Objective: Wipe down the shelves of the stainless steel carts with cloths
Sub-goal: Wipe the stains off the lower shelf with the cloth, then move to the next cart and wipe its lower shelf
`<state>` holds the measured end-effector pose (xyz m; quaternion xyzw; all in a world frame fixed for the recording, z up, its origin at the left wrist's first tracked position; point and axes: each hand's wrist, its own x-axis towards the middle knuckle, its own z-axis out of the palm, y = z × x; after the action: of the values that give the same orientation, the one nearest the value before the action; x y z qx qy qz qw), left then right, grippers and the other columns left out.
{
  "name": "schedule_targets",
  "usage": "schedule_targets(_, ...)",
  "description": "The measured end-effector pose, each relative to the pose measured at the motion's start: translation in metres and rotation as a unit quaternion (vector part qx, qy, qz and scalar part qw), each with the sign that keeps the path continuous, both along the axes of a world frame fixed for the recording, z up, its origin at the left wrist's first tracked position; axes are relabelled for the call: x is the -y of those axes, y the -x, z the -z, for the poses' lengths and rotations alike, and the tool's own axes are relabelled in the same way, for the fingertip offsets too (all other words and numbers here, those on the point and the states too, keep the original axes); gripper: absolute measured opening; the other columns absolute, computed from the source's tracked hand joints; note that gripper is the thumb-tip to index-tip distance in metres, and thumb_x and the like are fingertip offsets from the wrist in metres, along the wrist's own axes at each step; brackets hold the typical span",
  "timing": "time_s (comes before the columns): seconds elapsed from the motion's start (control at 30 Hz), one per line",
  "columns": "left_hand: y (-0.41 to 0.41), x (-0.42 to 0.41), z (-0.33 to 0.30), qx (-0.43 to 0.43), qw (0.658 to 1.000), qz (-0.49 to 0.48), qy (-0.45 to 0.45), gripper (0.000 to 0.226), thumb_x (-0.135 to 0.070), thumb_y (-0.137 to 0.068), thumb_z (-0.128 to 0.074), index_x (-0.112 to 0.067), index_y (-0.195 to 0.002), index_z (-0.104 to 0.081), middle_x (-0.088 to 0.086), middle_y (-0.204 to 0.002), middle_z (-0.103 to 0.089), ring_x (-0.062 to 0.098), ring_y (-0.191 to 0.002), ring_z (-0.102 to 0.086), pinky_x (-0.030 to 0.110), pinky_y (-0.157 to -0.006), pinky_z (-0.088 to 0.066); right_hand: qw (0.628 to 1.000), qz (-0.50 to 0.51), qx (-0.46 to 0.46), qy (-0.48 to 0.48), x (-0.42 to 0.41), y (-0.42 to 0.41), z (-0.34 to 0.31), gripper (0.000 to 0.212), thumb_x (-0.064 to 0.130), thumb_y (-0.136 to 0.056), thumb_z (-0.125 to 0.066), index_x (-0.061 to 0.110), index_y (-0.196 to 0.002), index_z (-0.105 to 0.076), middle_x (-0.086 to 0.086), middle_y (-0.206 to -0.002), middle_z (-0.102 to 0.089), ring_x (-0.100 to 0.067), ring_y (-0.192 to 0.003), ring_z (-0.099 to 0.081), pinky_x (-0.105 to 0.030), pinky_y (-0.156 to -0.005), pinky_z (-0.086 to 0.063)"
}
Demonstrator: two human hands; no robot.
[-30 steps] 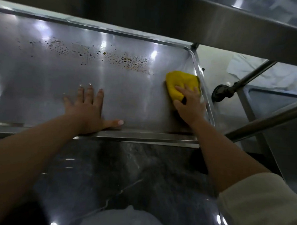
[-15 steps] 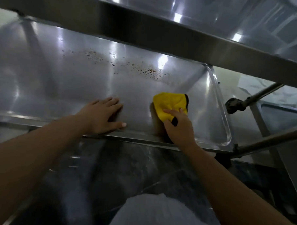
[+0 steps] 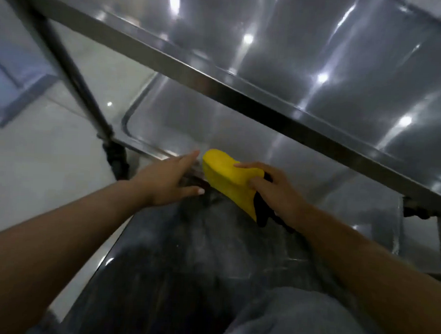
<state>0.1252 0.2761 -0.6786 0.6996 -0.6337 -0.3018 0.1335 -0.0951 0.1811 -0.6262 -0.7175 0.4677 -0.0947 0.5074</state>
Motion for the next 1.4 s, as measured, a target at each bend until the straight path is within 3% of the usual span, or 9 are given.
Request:
schedule_targets(0.1,-0.010,-0.034,-0.049,-0.051,0.998,-0.021,0.009,0.099,-0.047,-0.081,-0.070,-0.022,-0.155,-0.009,0.005,-0.158,-0.028,0.022,-0.141,-0.034,0.032,-0.110,-0.033,0.997,-0.071,-0.006,-0.018,-0.034,-0.023,-0.051,0.036,0.001,-0.090,-0.049,0.025,-0.111,-0.065,0.021,-0.096,-0.064,0.002,-0.085,-0.061,-0.013,-0.070,-0.046)
schedule_targets(0.2,-0.020,-0.068,-0.115,-0.083,0.994,-0.062,0.040,0.086,-0.039,-0.080,-0.076,-0.024,-0.150,-0.030,0.003,-0.150,-0.042,0.022,-0.133,-0.043,0.029,-0.101,-0.037,0.993,-0.113,0.006,-0.036,-0.068,-0.043,-0.116,0.041,-0.001,-0.088,-0.052,0.032,-0.110,-0.063,0.005,-0.111,-0.062,0.002,-0.095,-0.058,-0.008,-0.080,-0.047)
schedule_targets(0.33,-0.045,-0.115,-0.229,-0.085,0.990,-0.082,0.078,0.053,-0.035,-0.076,-0.080,-0.022,-0.123,-0.061,0.001,-0.123,-0.064,0.020,-0.109,-0.058,0.028,-0.081,-0.042,0.987,-0.151,0.020,-0.056,-0.106,-0.067,-0.226,0.046,0.001,-0.086,-0.054,0.038,-0.111,-0.060,0.009,-0.118,-0.062,0.007,-0.104,-0.057,-0.012,-0.085,-0.047)
schedule_targets(0.5,-0.092,-0.162,-0.406,-0.075,0.986,-0.146,0.041,0.044,-0.044,-0.071,-0.080,-0.028,-0.108,-0.064,-0.005,-0.102,-0.068,0.017,-0.092,-0.062,0.031,-0.072,-0.046,0.980,-0.194,0.042,-0.031,-0.141,-0.110,-0.393,0.046,0.003,-0.086,-0.058,0.018,-0.129,-0.056,0.000,-0.125,-0.061,-0.007,-0.114,-0.057,-0.014,-0.092,-0.045)
schedule_targets(0.7,-0.161,-0.191,-0.608,-0.071,0.969,-0.214,0.102,0.033,-0.035,-0.071,-0.080,-0.027,-0.088,-0.052,-0.003,-0.080,-0.063,0.022,-0.077,-0.059,0.038,-0.065,-0.048,0.974,-0.201,0.056,0.091,-0.157,-0.171,-0.568,0.053,0.014,-0.087,-0.062,0.028,-0.136,-0.048,0.011,-0.131,-0.056,0.005,-0.116,-0.051,-0.004,-0.093,-0.036)
schedule_targets(0.83,-0.198,-0.193,-0.704,-0.052,0.964,-0.199,0.171,0.032,-0.032,-0.071,-0.078,-0.033,-0.094,-0.056,-0.010,-0.084,-0.065,0.016,-0.080,-0.061,0.029,-0.065,-0.043,0.962,-0.195,0.098,0.161,-0.156,-0.198,-0.653,0.051,0.020,-0.088,-0.064,0.046,-0.128,-0.046,0.013,-0.129,-0.058,-0.002,-0.118,-0.054,-0.019,-0.098,-0.042)
schedule_targets(0.93,-0.219,-0.181,-0.756,-0.061,0.969,-0.140,0.195,0.039,-0.029,-0.072,-0.074,-0.031,-0.110,-0.063,-0.013,-0.099,-0.067,0.007,-0.090,-0.061,0.023,-0.075,-0.047,0.952,-0.193,0.115,0.206,-0.145,-0.213,-0.700,0.048,0.021,-0.087,-0.064,0.047,-0.125,-0.050,0.018,-0.122,-0.060,0.002,-0.113,-0.055,-0.017,-0.095,-0.044)
schedule_targets(1.17,-0.254,-0.106,-0.823,-0.046,0.975,-0.083,0.202,0.032,-0.011,-0.074,-0.077,-0.022,-0.099,-0.061,-0.001,-0.094,-0.067,0.019,-0.087,-0.062,0.042,-0.077,-0.052,0.938,-0.190,0.097,0.275,-0.085,-0.247,-0.760,0.057,0.017,-0.082,-0.065,0.034,-0.133,-0.046,0.007,-0.119,-0.058,-0.007,-0.106,-0.056,-0.024,-0.089,-0.049)
schedule_targets(1.4,-0.295,-0.022,-0.845,-0.017,0.985,-0.025,0.168,0.041,-0.034,-0.071,-0.084,-0.033,-0.104,-0.060,-0.011,-0.101,-0.062,0.009,-0.092,-0.058,0.023,-0.074,-0.045,0.940,-0.116,0.148,0.286,-0.001,-0.288,-0.778,0.057,0.004,-0.076,-0.063,0.053,-0.104,-0.054,0.031,-0.104,-0.058,0.006,-0.103,-0.055,-0.012,-0.082,-0.044)
